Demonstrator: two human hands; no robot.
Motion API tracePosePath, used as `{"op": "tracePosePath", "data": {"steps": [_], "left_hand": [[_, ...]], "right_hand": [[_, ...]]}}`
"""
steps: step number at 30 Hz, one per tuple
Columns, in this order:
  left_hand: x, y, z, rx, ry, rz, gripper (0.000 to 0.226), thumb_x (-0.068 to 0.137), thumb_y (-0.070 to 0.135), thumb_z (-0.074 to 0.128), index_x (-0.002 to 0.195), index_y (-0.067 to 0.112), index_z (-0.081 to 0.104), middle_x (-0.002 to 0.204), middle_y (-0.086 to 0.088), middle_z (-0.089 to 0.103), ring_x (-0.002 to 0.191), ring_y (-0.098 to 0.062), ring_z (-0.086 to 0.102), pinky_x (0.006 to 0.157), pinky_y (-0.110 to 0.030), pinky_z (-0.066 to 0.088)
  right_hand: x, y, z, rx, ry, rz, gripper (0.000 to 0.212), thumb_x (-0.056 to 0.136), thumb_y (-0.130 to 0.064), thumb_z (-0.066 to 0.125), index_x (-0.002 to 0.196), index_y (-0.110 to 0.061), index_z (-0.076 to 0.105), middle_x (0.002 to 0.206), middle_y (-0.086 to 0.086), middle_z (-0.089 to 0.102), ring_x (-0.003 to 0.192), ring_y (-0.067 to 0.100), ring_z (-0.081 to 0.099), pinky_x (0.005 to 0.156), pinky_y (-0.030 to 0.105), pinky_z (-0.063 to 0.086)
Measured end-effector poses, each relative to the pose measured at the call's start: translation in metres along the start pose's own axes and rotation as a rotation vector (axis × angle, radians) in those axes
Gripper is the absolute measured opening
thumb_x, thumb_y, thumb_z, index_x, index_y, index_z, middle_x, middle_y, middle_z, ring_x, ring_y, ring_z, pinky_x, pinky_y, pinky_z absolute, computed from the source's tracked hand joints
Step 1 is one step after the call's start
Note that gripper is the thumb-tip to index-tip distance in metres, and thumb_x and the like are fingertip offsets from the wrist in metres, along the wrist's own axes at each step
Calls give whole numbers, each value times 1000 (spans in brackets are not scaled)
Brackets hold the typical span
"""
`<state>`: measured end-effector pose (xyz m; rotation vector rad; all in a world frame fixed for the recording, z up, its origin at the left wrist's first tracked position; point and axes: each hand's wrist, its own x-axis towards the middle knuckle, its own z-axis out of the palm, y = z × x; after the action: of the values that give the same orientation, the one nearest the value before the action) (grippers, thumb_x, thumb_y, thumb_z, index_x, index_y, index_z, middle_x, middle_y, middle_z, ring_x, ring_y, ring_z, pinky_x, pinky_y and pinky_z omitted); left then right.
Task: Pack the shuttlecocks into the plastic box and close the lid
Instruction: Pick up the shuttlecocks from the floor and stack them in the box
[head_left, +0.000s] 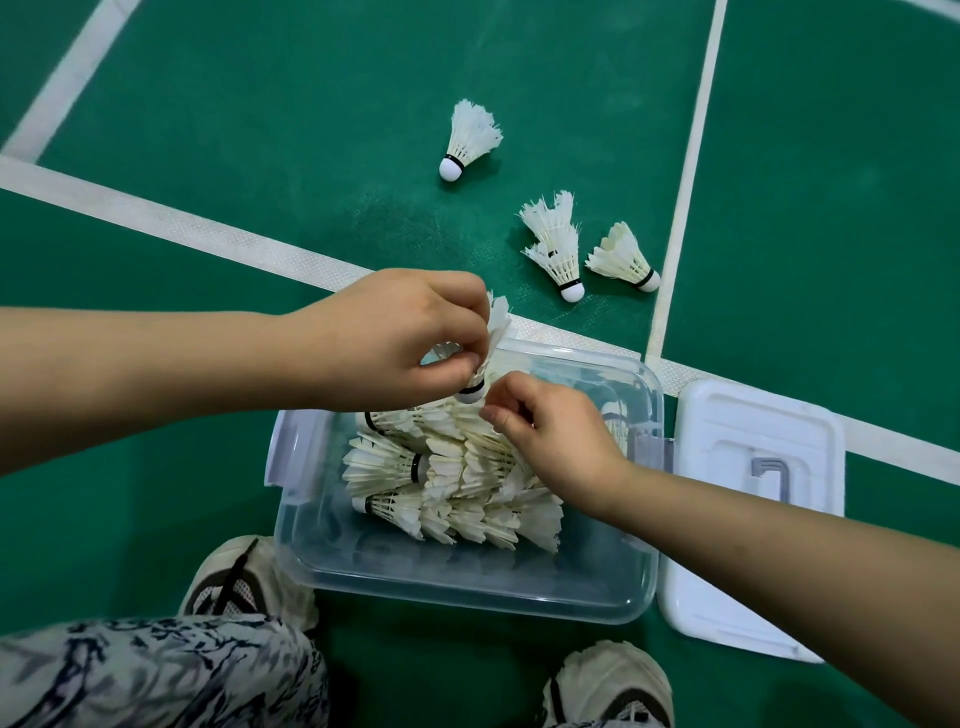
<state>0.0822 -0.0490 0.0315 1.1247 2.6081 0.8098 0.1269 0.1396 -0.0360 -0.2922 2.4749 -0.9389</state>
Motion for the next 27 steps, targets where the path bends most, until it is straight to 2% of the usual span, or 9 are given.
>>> {"op": "tracePosePath", "data": {"steps": [5, 8, 11, 14, 17, 20, 23, 25, 27], "left_hand": [[5, 4, 0, 0, 4, 47, 31, 81, 29, 42, 75, 13, 67, 82, 0, 60, 65, -20, 58, 61, -26, 38], [6, 6, 1, 2, -6, 70, 29, 81, 27, 43, 74, 14, 67, 80, 1, 60, 63, -18, 56, 59, -20, 35], [7, 9, 2, -4, -31, 107, 27, 81, 26, 44, 74, 13, 67, 80, 0, 60, 63, -16, 53, 59, -24, 37], [8, 17, 6, 12, -85, 178, 25, 82, 25, 44, 76, 13, 66, 81, 0, 59, 61, -14, 49, 58, -25, 37], [10, 26, 9, 33, -118, 256, 21, 82, 22, 46, 75, 12, 64, 79, -2, 59, 57, -17, 50, 54, -26, 40], [14, 32, 13, 57, -132, 302, 21, 83, 20, 47, 74, 10, 62, 77, -4, 58, 56, -21, 50, 53, -26, 43], [18, 32, 18, 97, -134, 341, 23, 85, 20, 46, 74, 7, 62, 78, -7, 59, 63, -25, 54, 60, -31, 48], [20, 30, 19, 147, -123, 376, 22, 86, 22, 46, 79, 9, 62, 87, -8, 61, 77, -27, 58, 75, -36, 44], [21, 26, 17, 171, -104, 374, 19, 86, 23, 45, 91, 13, 61, 99, -7, 60, 93, -25, 55, 85, -33, 38]], "right_hand": [[-4, 0, -6, 52, 59, 24, 18, 83, -44, 59, 84, -29, 50, 72, -9, 56, 71, 17, 55, 66, 35, 45], [-11, -1, -14, 130, 153, 24, 25, 82, -39, 62, 92, -31, 41, 73, -8, 54, 65, 16, 54, 64, 36, 45], [-18, -1, -24, 160, 235, -19, 36, 82, -31, 65, 106, -34, 39, 77, -9, 52, 60, 11, 51, 62, 32, 44], [-22, 0, -36, 88, 292, -117, 45, 79, -38, 62, 117, -42, 38, 83, -17, 47, 66, 7, 50, 63, 28, 45], [-28, 3, -41, -18, 300, -227, 27, 81, -47, 50, 107, -41, 45, 84, -21, 39, 69, -4, 45, 65, 26, 43], [-33, 9, -41, -61, 319, -258, 14, 82, -45, 47, 89, -33, 50, 84, -13, 43, 71, 1, 40, 64, 27, 42], [-38, 13, -43, -66, 338, -257, 13, 83, -41, 47, 84, -30, 53, 83, -11, 45, 70, 4, 41, 62, 30, 44], [-42, 15, -47, -58, 361, -240, 17, 84, -40, 48, 81, -25, 57, 81, -11, 45, 68, 4, 42, 62, 29, 42], [-46, 18, -50, -48, 385, -204, 19, 83, -39, 48, 78, -23, 57, 77, -12, 44, 65, 4, 40, 59, 24, 38]]}}
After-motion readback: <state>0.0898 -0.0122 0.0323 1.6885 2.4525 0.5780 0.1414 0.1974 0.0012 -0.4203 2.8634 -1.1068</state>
